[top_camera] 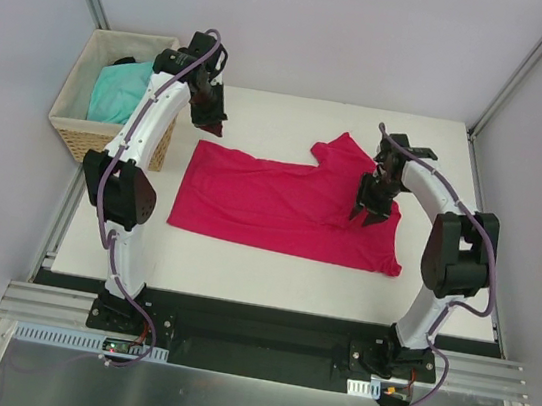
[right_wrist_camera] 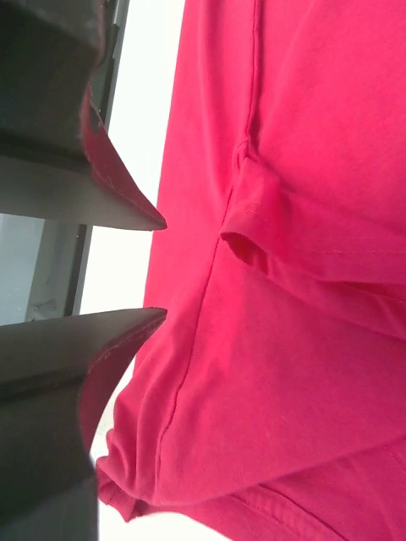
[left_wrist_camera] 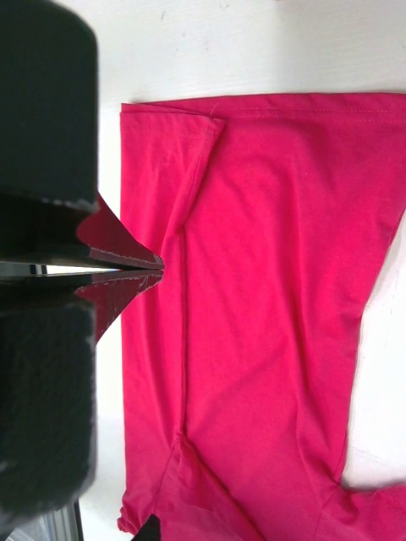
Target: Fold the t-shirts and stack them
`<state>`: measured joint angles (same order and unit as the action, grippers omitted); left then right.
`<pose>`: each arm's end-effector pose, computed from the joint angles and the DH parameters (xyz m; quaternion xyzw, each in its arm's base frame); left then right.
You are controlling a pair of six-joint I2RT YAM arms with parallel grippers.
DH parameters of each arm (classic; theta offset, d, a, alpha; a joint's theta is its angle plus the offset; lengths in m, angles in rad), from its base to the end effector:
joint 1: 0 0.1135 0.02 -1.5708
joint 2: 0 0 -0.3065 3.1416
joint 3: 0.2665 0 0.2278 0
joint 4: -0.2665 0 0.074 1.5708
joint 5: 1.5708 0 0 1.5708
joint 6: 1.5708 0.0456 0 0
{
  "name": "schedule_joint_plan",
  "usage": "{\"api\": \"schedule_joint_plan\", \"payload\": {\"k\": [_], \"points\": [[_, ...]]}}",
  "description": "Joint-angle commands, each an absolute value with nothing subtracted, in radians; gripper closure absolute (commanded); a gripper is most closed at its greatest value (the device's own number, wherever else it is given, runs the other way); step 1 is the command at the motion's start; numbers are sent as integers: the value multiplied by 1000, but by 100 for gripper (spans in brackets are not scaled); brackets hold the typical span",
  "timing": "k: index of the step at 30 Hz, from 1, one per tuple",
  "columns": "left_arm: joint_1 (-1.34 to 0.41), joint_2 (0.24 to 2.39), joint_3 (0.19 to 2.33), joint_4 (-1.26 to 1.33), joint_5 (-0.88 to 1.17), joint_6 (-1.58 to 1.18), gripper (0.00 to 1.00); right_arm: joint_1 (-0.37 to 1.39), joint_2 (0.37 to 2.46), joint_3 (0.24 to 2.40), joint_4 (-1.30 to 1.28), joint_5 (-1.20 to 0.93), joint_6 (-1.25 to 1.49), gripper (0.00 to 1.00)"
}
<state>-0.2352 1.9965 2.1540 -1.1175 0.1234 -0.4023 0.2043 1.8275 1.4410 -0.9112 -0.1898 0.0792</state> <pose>0.4097 -0.1039 0.3887 -0.0610 0.9501 -0.1499 0.2666 0.3469 0.0807 0.2683 -0.0745 0.9835 0.1121 0.1209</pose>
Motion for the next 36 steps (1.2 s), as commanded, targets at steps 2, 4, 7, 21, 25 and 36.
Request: {"api": "schedule_joint_plan", "payload": {"k": [2,4,7,21,25,36], "points": [[-239,1991,2186,-1141,135,-402,100,218,1821,1414,-856,-225,95,59],[-239,1988,2178,-1141,137,-402,100,218,1833,1414,-838,-239,94,60],[-241,1982,2174,-1141,129,-400,100,219,1856,1428,-822,-245,89,60],[-241,1965,2161,-1141,110,-396,99,238,1936,1491,-802,-275,98,62],[-241,1962,2155,-1141,109,-394,99,241,1948,1505,-802,-276,101,64],[-241,1970,2163,-1140,109,-396,99,244,1951,1486,-810,-281,104,81]]}}
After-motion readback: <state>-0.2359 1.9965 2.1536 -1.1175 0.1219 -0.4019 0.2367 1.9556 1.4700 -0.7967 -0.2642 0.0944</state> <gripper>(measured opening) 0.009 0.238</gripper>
